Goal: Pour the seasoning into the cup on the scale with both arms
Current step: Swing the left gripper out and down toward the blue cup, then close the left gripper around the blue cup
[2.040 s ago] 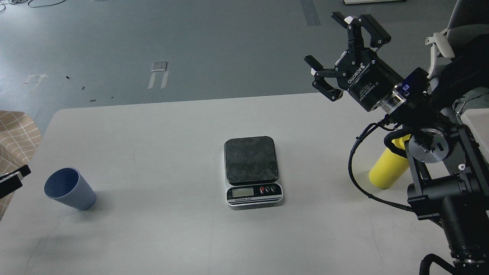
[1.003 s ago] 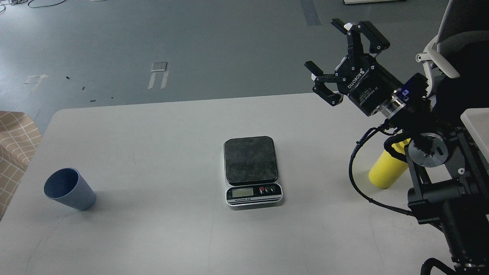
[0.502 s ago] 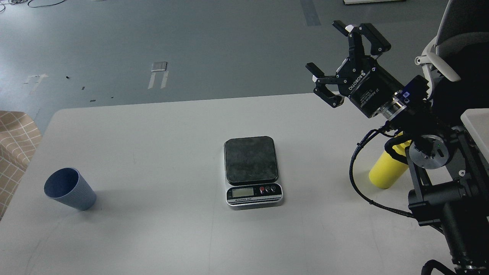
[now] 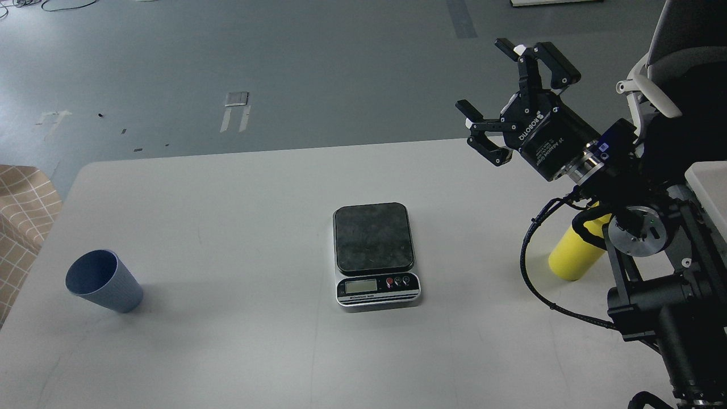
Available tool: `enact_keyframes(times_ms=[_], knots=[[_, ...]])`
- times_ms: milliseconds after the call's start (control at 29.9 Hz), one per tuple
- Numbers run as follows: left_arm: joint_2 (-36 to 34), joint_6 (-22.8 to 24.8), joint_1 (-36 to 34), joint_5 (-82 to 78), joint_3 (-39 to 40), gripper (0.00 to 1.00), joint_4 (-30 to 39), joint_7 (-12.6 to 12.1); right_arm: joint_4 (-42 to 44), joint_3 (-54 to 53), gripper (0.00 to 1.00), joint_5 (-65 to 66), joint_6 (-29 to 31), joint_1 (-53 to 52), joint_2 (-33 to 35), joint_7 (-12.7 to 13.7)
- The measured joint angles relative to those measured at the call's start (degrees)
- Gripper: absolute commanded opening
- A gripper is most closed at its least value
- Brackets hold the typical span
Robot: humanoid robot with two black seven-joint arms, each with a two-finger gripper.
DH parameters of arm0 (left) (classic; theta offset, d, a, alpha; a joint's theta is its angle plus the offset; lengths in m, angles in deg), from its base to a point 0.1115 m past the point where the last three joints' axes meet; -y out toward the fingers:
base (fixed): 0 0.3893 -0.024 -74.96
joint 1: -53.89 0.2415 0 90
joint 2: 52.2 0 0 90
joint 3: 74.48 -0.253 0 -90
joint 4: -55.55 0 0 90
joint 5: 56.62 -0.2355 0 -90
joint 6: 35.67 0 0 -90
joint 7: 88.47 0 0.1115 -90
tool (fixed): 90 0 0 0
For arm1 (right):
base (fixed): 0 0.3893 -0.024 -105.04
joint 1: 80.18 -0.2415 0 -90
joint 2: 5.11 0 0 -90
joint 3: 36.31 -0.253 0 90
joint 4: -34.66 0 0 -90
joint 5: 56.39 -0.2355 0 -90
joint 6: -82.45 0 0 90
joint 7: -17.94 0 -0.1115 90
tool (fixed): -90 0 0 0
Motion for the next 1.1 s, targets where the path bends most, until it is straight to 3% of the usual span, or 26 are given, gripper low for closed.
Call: enact_keyframes(times_ms=[100, 201, 368, 502, 769, 1003, 1103], knots=[[-1.49, -0.09, 0.02, -4.93, -3.46, 0.98, 1.19, 0.00, 0.04, 0.01, 1.00, 0.05, 0.05, 0.31, 0.00, 0.00], [-1.27, -4.23, 0.09, -10.08, -7.71, 0.98, 1.94, 0.00, 0.11, 0.06, 1.00, 0.08, 0.06, 0.45, 0.00, 0.00], [-0.60, -20.93, 0.12, -14.15, -18.45, 0.98, 5.25, 0.00, 0.13, 0.07, 1.00, 0.09, 0.06, 0.48, 0.00, 0.00], [-0.95, -30.18, 0.12, -14.49, -23.86, 0.98, 7.37, 0.00, 0.17, 0.06, 1.00, 0.08, 0.06, 0.67, 0.00, 0.00], [-2.63, -33.60, 0.12, -18.15, -27.98, 0.98, 10.29, 0.01, 0.17, 0.09, 1.00, 0.09, 0.06, 1.37, 0.00, 0.00], [-2.07, -44.72, 0.27, -21.06, -33.69, 0.98, 10.65, 0.01, 0.05, 0.21, 1.00, 0.09, 0.06, 1.64, 0.00, 0.00], [-1.90, -46.30, 0.43, -21.06, -34.52, 0.98, 10.51, 0.01, -0.01, 0.21, 1.00, 0.08, 0.06, 1.65, 0.00, 0.00]])
